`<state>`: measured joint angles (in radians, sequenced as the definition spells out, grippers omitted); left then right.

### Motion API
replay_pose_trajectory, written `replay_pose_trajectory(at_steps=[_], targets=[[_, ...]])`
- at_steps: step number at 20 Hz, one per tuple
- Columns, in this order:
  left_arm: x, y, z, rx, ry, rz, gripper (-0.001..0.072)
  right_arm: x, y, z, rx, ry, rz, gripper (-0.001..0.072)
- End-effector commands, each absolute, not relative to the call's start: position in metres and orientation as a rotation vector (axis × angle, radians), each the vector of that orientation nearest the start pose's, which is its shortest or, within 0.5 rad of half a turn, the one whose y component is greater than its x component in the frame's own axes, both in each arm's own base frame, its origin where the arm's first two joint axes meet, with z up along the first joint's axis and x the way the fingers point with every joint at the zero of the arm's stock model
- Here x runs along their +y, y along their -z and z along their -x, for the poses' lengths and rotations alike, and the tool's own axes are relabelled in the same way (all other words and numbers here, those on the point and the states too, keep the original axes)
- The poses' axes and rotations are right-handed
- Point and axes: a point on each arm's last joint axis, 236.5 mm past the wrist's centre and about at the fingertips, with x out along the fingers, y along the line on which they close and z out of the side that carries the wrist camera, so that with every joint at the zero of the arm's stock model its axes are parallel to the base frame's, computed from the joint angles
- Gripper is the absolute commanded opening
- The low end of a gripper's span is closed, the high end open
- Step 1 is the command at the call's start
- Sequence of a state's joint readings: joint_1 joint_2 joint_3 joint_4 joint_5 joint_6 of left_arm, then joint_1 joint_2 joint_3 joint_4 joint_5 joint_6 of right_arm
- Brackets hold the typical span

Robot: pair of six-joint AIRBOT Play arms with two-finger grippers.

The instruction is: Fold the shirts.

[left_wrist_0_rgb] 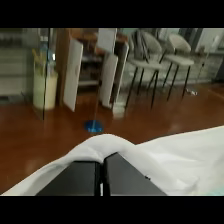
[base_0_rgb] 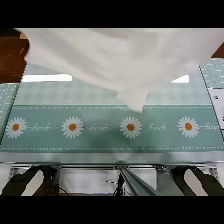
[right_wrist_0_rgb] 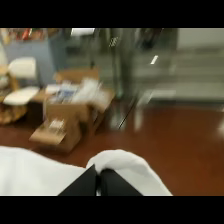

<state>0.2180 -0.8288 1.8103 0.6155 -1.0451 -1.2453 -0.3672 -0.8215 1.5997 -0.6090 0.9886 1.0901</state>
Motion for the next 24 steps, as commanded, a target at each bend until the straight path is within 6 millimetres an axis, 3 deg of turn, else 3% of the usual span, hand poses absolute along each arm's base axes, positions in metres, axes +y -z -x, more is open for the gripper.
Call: replay_pose_trajectory(at_steps=[1, 3, 5, 8, 11, 13, 16, 18, 21, 24], targets=[[-0.12, -0.594, -0.175, -0.284, 0.548, 0.152, 0.0019, 0.05, -0.544, -0.217, -0.24, -0.218, -0.118, 0.0028], [-0.112, -0.58, -0.152, -0.231, 0.454, 0.142, 0.0019, 0.041, -0.54, -0.18, -0.213, -0.102, -0.083, 0.0028], [-0.095, -0.542, -0.137, -0.094, 0.326, 0.133, 0.0019, 0.031, -0.523, -0.154, -0.143, -0.006, -0.056, 0.0028], [-0.093, -0.49, -0.118, 0.104, 0.282, 0.112, 0.0019, 0.022, -0.491, -0.143, 0.002, 0.057, -0.021, 0.0028], [-0.093, -0.458, -0.116, 0.247, 0.279, 0.105, 0.0019, 0.012, -0.483, -0.148, 0.044, 0.092, -0.014, 0.0027], [-0.086, -0.432, -0.124, 0.36, 0.26, 0.111, 0.0018, 0.007, -0.465, -0.162, 0.136, 0.087, 0.003, 0.0027], [-0.066, -0.396, -0.156, 0.483, 0.205, 0.135, 0.0019, -0.002, -0.385, -0.186, 0.517, 0.042, -0.005, 0.0027], [-0.064, -0.352, -0.186, 0.631, 0.231, 0.199, 0.0018, -0.001, -0.351, -0.208, 0.68, -0.018, -0.05, 0.0027], [-0.061, -0.288, -0.238, 0.769, 0.258, 0.3, 0.0019, -0.008, -0.306, -0.262, 0.858, -0.106, -0.117, 0.0027], [-0.063, -0.229, -0.301, 0.824, 0.297, 0.436, 0.0019, -0.014, -0.258, -0.334, 0.971, -0.199, -0.231, 0.0027]])
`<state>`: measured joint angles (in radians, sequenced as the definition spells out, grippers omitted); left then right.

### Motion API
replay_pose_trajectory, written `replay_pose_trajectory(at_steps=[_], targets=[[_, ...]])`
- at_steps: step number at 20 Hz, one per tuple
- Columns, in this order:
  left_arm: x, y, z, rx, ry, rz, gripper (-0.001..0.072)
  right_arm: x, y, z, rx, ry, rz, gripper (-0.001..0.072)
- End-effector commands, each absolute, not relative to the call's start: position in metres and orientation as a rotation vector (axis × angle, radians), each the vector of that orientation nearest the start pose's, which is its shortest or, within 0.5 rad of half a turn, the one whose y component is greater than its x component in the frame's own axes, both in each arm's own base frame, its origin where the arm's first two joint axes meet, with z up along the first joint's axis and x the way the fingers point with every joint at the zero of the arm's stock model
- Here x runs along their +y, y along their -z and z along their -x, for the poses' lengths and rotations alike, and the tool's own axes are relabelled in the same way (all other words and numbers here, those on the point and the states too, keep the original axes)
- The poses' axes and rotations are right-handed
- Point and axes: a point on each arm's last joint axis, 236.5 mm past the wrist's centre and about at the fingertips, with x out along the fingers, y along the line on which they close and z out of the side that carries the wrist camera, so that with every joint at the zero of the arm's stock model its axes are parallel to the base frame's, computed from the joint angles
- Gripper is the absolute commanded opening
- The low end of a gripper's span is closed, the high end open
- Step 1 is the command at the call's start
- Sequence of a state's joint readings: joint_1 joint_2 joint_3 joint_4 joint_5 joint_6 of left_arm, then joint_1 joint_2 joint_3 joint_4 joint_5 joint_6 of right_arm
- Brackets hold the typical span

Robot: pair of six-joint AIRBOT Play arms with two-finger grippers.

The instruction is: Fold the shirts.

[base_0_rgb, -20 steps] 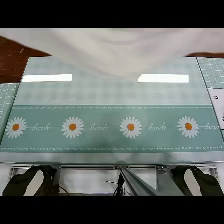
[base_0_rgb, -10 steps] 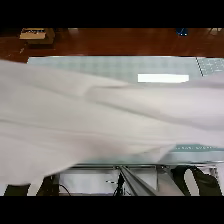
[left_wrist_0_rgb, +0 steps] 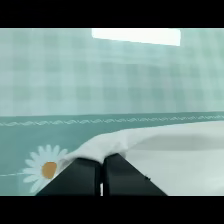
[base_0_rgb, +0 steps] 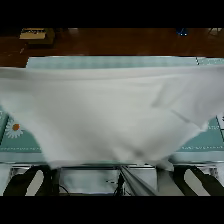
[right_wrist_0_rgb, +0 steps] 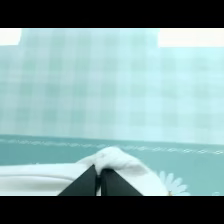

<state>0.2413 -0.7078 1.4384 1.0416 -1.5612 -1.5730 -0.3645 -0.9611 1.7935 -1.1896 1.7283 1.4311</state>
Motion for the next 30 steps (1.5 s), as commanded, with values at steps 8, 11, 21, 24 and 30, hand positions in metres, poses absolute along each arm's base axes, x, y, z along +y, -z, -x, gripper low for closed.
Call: replay_pose_trajectory(at_steps=[8, 11, 21, 24, 30], targets=[[-0.066, -0.08, -0.442, 0.966, 0.294, 0.695, 0.002, 0.01, -0.11, -0.465, 1.163, -0.263, -0.263, 0.0028], [-0.048, -0.056, -0.473, 0.893, 0.256, 0.618, 0.0021, 0.01, -0.095, -0.521, 1.016, -0.184, -0.163, 0.0028], [-0.001, -0.028, -0.538, 0.679, 0.061, 0.525, 0.0021, 0.02, -0.067, -0.607, 0.785, -0.106, -0.385, 0.0028], [-0.014, 0.004, -0.54, 0.738, 0.073, 0.514, 0.0021, 0.037, -0.044, -0.61, 0.822, -0.123, -0.364, 0.0028], [-0.005, 0.013, -0.544, 0.738, 0.069, 0.472, 0.0021, 0.038, -0.013, -0.607, 0.885, -0.108, -0.271, 0.0028]])
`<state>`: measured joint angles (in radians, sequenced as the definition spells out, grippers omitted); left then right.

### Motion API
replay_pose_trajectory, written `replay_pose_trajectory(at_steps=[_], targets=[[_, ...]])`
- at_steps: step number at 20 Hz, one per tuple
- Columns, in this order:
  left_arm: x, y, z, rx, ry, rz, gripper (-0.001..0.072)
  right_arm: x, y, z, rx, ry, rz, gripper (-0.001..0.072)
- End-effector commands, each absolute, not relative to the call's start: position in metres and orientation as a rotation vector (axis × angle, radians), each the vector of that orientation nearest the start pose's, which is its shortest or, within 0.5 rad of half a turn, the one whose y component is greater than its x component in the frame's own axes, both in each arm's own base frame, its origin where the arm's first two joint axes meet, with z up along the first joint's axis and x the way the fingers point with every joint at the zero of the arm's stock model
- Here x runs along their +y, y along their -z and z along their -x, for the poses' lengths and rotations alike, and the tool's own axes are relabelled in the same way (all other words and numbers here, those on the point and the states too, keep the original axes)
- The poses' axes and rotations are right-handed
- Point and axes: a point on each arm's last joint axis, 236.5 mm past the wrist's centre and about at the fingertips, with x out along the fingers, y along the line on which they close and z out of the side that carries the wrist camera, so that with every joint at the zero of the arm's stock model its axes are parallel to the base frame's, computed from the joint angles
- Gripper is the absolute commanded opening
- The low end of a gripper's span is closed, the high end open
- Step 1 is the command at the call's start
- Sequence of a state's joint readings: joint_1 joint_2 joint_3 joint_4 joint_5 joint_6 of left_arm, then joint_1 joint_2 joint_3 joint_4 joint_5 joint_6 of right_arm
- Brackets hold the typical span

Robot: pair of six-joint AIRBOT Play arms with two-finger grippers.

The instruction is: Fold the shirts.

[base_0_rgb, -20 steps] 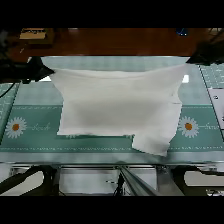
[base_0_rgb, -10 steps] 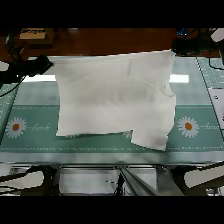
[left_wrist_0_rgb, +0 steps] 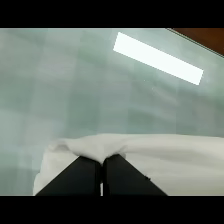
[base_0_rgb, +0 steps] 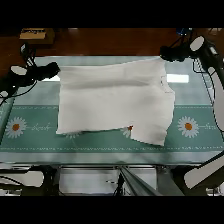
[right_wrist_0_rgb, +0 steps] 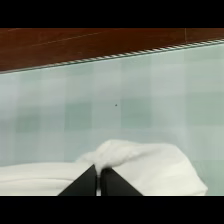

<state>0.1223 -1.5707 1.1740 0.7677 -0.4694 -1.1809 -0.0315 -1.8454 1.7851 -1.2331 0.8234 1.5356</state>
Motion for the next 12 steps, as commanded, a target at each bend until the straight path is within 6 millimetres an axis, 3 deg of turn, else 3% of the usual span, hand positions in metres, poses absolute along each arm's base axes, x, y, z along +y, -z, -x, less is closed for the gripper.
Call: replay_pose_trajectory(at_steps=[1, 3, 6, 8, 12], targets=[[-0.002, 0.008, -0.544, 0.736, 0.073, 0.474, 0.0021, 0.037, -0.018, -0.604, 0.889, -0.11, -0.27, 0.0028], [-0.002, -0.002, -0.54, 0.755, 0.105, 0.484, 0.0021, 0.035, -0.026, -0.588, 0.937, -0.118, -0.266, 0.0028], [-0.022, -0.002, -0.516, 0.887, 0.223, 0.514, 0.0021, 0.032, -0.015, -0.551, 1.098, -0.122, -0.238, 0.0028], [-0.03, 0.008, -0.496, 0.984, 0.255, 0.559, 0.002, 0.025, -0.002, -0.53, 1.204, -0.093, -0.217, 0.0028], [-0.023, 0.035, -0.474, 1.119, 0.226, 0.521, 0.002, 0.026, 0.018, -0.511, 1.314, -0.059, -0.26, 0.0028]])
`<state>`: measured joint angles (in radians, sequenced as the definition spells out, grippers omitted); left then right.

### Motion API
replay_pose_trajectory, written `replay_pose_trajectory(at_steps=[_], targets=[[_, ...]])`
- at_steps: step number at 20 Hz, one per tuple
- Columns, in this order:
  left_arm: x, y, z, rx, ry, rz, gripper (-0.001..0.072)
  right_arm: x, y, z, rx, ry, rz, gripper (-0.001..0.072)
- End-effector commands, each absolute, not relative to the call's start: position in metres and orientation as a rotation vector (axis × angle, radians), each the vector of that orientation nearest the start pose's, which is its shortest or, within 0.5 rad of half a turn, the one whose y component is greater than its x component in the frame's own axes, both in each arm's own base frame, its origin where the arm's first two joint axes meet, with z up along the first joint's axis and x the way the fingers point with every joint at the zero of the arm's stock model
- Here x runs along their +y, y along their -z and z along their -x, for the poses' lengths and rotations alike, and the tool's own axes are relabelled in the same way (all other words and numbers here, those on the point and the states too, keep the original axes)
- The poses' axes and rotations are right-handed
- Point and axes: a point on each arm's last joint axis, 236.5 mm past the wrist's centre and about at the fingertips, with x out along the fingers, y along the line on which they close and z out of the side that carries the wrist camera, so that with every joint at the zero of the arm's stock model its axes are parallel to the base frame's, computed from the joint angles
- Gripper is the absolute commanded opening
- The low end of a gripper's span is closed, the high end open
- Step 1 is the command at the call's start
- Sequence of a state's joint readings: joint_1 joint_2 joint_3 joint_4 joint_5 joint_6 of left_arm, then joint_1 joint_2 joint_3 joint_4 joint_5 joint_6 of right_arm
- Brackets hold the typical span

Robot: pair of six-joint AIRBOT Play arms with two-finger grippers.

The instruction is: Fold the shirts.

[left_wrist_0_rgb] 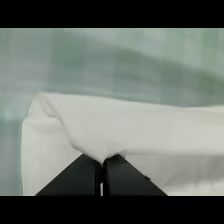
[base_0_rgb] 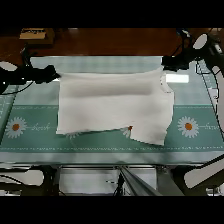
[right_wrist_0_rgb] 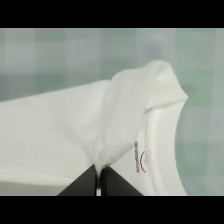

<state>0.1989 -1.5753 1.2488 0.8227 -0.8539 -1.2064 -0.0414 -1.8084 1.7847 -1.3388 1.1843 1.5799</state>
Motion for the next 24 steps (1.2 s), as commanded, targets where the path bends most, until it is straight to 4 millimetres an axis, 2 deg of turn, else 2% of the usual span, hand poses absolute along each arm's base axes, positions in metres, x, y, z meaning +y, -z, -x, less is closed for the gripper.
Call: replay_pose_trajectory(at_steps=[1, 3, 4, 5, 6, 7, 8, 9, 11, 12, 13, 15, 16, 17, 19, 22, 24], targets=[[-0.016, 0.042, -0.47, 1.151, 0.174, 0.531, 0.002, 0.026, 0.022, -0.509, 1.332, -0.046, -0.277, 0.0028], [-0.009, 0.047, -0.466, 1.172, 0.129, 0.533, 0.0021, 0.029, 0.029, -0.507, 1.351, -0.044, -0.289, 0.003], [-0.009, 0.047, -0.466, 1.173, 0.13, 0.533, 0.006, 0.031, 0.031, -0.507, 1.358, -0.05, -0.3, 0.0081], [-0.011, 0.045, -0.464, 1.181, 0.137, 0.532, 0.0234, 0.032, 0.032, -0.506, 1.364, -0.055, -0.299, 0.0223], [-0.012, 0.041, -0.46, 1.201, 0.154, 0.532, 0.0397, 0.031, 0.029, -0.5, 1.378, -0.073, -0.277, 0.0325], [-0.012, 0.035, -0.454, 1.23, 0.174, 0.536, 0.042, 0.028, 0.023, -0.489, 1.407, -0.109, -0.234, 0.0342], [-0.011, 0.027, -0.443, 1.276, 0.215, 0.526, 0.0418, 0.02, 0.013, -0.47, 1.458, -0.15, -0.156, 0.0345], [-0.009, 0.017, -0.43, 1.315, 0.266, 0.505, 0.0418, 0.003, 0.001, -0.451, 1.504, -0.142, -0.073, 0.0346], [0.007, 0.0, -0.397, 1.388, 0.307, 0.502, 0.0417, -0.053, -0.032, -0.42, 1.552, -0.004, 0.104, 0.0346], [0.016, -0.005, -0.38, 1.42, 0.301, 0.524, 0.0417, -0.069, -0.05, -0.416, 1.511, 0.053, 0.057, 0.0346], [0.024, -0.007, -0.363, 1.44, 0.297, 0.55, 0.0417, -0.076, -0.064, -0.414, 1.468, 0.051, -0.002, 0.0347], [0.03, 0.002, -0.318, 1.502, 0.255, 0.646, 0.0444, -0.081, -0.078, -0.4, 1.443, 0.014, -0.147, 0.0448], [0.028, 0.01, -0.298, 1.527, 0.233, 0.692, 0.0531, -0.078, -0.079, -0.394, 1.437, -0.019, -0.22, 0.0466], [0.024, 0.021, -0.278, 1.549, 0.216, 0.733, 0.0555, -0.074, -0.08, -0.389, 1.43, -0.051, -0.286, 0.0471], [0.013, 0.043, -0.246, 1.592, 0.199, 0.8, 0.0555, -0.07, -0.075, -0.383, 1.415, -0.081, -0.372, 0.0471], [-0.007, 0.068, -0.211, 1.675, 0.209, 0.87, 0.0555, -0.061, -0.065, -0.377, 1.404, -0.118, -0.391, 0.0471], [-0.01, 0.082, -0.205, 1.677, 0.179, 0.886, 0.0555, -0.056, -0.059, -0.376, 1.397, -0.127, -0.41, 0.0471]])
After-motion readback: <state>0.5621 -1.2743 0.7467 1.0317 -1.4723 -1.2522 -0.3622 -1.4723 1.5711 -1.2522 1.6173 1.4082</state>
